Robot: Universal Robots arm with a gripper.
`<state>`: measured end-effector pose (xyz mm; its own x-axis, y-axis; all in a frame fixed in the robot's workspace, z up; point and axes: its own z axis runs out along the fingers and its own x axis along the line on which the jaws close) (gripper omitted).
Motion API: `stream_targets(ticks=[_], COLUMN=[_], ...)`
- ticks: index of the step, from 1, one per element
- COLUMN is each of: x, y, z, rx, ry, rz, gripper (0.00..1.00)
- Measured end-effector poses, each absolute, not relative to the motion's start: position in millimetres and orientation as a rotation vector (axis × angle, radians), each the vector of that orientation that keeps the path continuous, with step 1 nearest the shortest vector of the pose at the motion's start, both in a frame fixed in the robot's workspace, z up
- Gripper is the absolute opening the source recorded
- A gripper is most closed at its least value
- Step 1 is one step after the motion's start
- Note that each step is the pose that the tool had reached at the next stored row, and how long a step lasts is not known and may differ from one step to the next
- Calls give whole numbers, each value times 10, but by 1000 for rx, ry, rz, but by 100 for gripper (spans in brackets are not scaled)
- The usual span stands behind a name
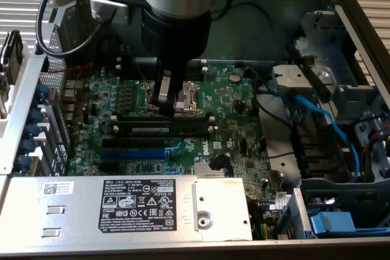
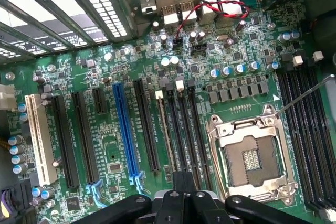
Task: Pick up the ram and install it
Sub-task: 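Press down the ram until it locks into place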
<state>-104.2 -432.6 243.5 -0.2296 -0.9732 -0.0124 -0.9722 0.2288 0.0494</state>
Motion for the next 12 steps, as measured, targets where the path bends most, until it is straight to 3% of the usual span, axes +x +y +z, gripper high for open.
stream_targets(ticks=[12], x=[-1041], y=[-4326], z=[2435], rx=[1852], ry=[-2508], rz=[-78], gripper=[10])
